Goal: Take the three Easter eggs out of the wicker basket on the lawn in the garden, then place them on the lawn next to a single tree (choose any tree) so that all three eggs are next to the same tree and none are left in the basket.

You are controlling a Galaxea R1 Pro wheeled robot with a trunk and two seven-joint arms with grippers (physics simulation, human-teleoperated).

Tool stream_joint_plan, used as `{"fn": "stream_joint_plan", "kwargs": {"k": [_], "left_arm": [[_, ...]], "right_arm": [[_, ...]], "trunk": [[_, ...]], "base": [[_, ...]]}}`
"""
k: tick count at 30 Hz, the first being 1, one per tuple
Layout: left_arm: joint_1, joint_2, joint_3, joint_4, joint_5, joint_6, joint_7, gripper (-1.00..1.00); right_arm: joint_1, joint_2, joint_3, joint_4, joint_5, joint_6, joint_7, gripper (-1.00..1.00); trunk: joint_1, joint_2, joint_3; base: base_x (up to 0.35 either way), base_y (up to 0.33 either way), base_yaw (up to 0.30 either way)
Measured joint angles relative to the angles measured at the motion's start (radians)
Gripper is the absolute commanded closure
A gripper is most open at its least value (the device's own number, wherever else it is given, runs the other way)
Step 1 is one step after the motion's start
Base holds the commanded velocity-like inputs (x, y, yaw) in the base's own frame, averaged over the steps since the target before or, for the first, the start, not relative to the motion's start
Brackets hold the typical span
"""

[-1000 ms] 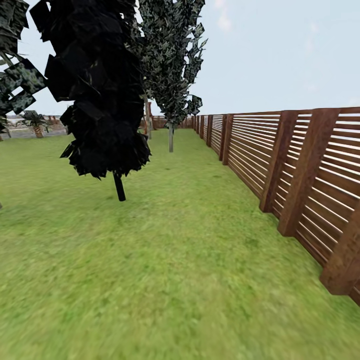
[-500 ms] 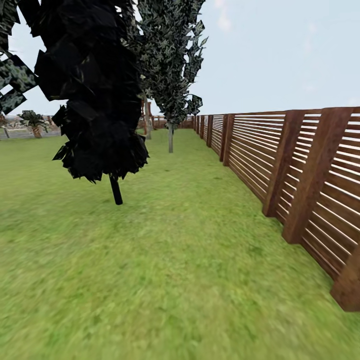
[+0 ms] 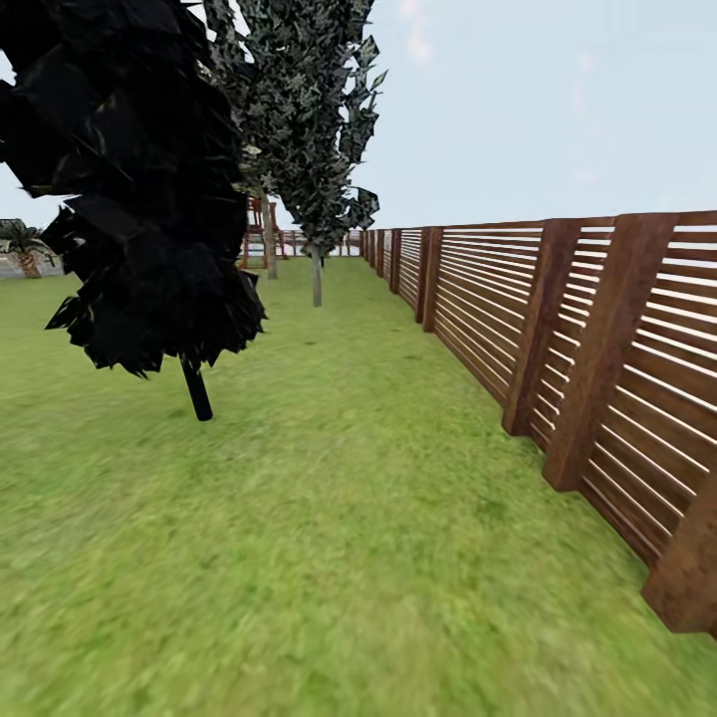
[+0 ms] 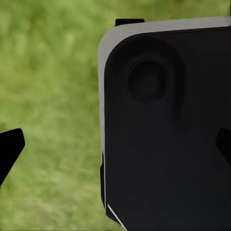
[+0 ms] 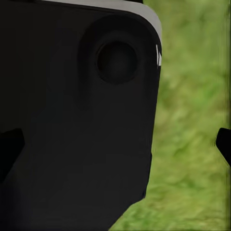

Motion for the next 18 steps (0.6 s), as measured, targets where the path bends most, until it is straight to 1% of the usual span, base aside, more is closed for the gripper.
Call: {"fn": "stream_joint_plan", "kwargs": {"k": [13,18], "left_arm": [[0.0,0.0,0.0,0.0,0.0,0.0,0.0,-1.0],[0.0,-0.001,0.0,0.0,0.0,0.0,0.0,-1.0]], "right_arm": [[0.0,0.001,0.0,0.0,0.003,0.0,0.0,-1.0],[0.0,0.001,0.0,0.001,0.0,0.0,0.0,-1.0]], "trunk": [[0.0,0.0,0.0],[0.0,0.0,0.0]], "base": [[0.33,-0.091,-0.004],[0.33,-0.092,-0.21]]}}
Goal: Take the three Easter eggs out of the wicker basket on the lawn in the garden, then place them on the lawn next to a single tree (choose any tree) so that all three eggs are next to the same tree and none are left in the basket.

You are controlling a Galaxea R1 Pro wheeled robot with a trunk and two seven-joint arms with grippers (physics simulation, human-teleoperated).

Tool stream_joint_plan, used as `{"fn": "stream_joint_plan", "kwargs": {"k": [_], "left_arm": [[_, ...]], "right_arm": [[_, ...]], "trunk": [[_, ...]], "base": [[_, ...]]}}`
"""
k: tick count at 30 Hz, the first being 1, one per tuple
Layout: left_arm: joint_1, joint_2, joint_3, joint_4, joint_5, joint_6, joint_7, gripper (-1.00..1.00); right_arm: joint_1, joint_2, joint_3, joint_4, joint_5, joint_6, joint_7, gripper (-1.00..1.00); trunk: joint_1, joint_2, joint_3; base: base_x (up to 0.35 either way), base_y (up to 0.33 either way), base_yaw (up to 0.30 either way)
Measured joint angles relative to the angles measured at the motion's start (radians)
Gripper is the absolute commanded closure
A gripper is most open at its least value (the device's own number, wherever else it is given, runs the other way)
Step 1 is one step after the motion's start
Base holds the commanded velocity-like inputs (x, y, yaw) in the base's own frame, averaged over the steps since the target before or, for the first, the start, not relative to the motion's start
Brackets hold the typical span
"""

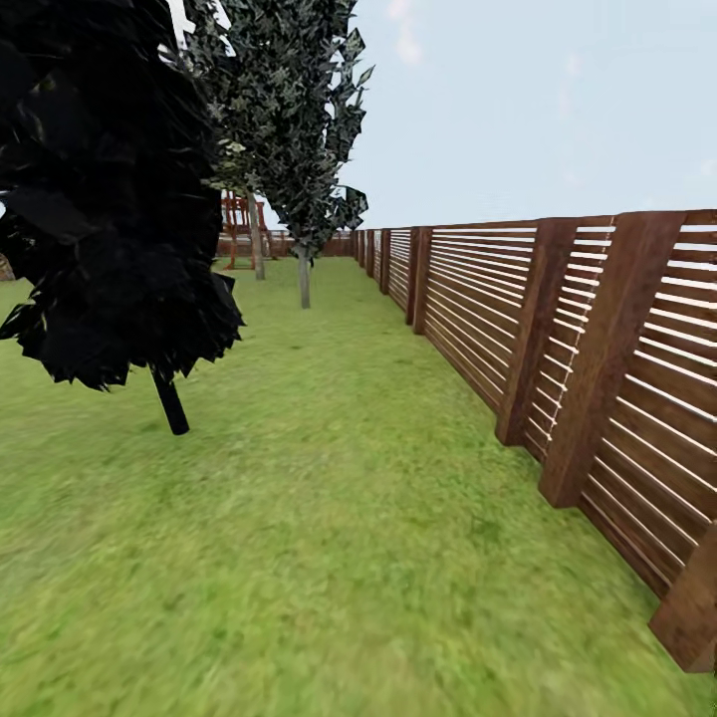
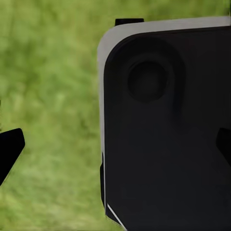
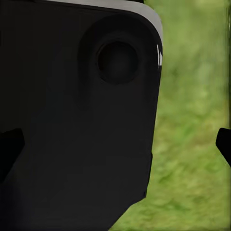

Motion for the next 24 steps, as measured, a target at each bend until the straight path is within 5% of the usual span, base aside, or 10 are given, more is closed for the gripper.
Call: {"fn": "stream_joint_plan", "kwargs": {"k": [9,24], "left_arm": [[0.0,0.0,-0.001,0.001,-0.001,0.0,0.0,-1.0],[0.0,0.0,-0.001,0.001,-0.001,0.0,0.0,-1.0]], "right_arm": [[0.0,0.0,0.0,0.0,-0.002,0.0,0.0,-1.0],[0.0,0.0,0.001,0.0,0.004,0.001,-0.001,-1.0]], "trunk": [[0.0,0.0,0.0],[0.0,0.0,0.0]], "base": [[0.33,-0.098,-0.226],[0.33,-0.101,-0.013]]}}
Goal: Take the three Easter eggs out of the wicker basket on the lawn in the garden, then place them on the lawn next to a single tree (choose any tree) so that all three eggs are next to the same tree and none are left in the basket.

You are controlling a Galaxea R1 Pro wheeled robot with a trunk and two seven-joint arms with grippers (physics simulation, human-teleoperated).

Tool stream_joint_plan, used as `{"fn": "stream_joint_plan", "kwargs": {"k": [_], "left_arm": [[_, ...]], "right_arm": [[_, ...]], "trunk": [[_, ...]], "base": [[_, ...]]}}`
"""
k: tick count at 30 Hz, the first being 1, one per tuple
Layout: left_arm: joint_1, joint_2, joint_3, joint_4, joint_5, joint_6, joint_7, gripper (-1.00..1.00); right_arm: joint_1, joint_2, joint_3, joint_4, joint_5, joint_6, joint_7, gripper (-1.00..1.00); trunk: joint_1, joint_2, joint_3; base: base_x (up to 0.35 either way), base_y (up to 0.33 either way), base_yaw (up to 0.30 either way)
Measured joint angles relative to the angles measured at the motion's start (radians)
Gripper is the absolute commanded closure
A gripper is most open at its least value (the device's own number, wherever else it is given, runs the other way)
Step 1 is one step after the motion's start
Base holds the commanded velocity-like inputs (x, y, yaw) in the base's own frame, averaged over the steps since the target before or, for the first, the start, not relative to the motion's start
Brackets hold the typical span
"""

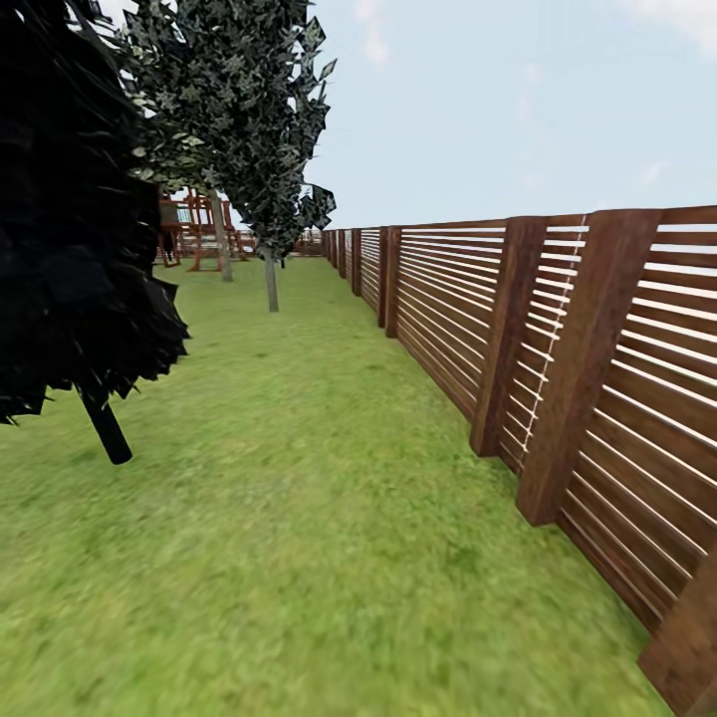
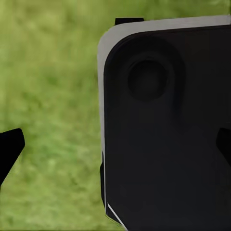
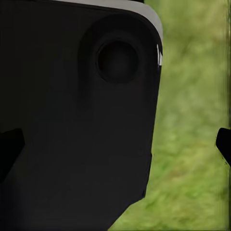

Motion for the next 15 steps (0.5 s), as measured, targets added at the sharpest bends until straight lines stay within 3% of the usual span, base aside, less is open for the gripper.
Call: {"fn": "stream_joint_plan", "kwargs": {"k": [15], "left_arm": [[0.0,0.0,0.0,0.0,0.0,0.0,0.0,-1.0]], "right_arm": [[0.0,0.0,0.0,0.0,0.0,0.0,0.0,-1.0]], "trunk": [[0.0,0.0,0.0]], "base": [[0.33,-0.101,0.0]]}}
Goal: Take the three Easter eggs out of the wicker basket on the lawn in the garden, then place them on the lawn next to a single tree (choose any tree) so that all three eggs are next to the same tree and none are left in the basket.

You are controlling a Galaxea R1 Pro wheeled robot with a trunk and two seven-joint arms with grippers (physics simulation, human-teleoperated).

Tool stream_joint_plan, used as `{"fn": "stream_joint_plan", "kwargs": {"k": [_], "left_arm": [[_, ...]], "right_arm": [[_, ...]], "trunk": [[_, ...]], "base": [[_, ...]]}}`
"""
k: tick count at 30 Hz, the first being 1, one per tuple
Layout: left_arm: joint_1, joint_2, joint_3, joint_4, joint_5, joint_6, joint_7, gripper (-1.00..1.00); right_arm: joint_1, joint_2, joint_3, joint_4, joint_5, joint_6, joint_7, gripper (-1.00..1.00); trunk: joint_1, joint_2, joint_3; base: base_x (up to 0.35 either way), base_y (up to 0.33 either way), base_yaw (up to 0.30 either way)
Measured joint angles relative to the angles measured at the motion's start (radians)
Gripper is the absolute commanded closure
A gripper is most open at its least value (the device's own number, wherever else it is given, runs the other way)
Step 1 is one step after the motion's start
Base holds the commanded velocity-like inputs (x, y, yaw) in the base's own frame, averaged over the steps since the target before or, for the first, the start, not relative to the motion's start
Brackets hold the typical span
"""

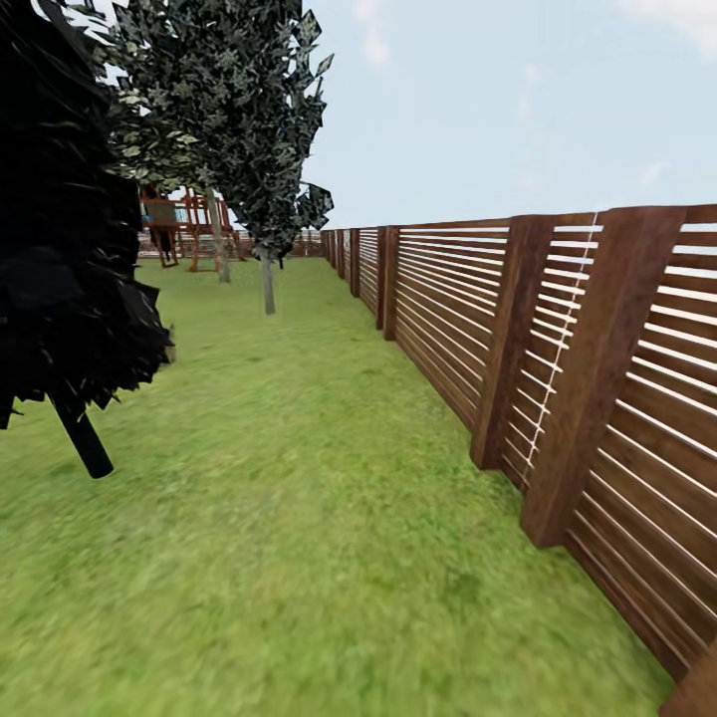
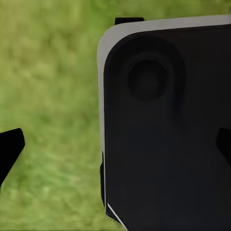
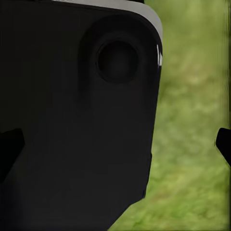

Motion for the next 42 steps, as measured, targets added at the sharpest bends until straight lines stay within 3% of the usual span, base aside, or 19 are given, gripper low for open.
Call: {"fn": "stream_joint_plan", "kwargs": {"k": [15,27,42], "left_arm": [[0.0,0.0,0.0,0.0,0.001,0.0,0.0,-1.0],[-0.001,0.0,0.0,0.0,0.002,0.0,0.0,-1.0],[0.0,0.0,0.0,0.0,0.003,0.0,0.0,-1.0]], "right_arm": [[0.0,0.0,-0.001,0.0,0.0,0.0,0.0,-1.0],[0.0,-0.001,-0.001,0.0,0.0,0.0,-0.002,-1.0],[0.0,-0.002,0.0,0.0,0.001,-0.001,-0.001,-1.0]], "trunk": [[0.0,0.0,0.0],[0.0,0.0,0.0],[0.0,0.0,0.0]], "base": [[0.33,-0.101,0.001],[0.33,-0.101,0.185],[0.33,-0.101,0.011]]}}
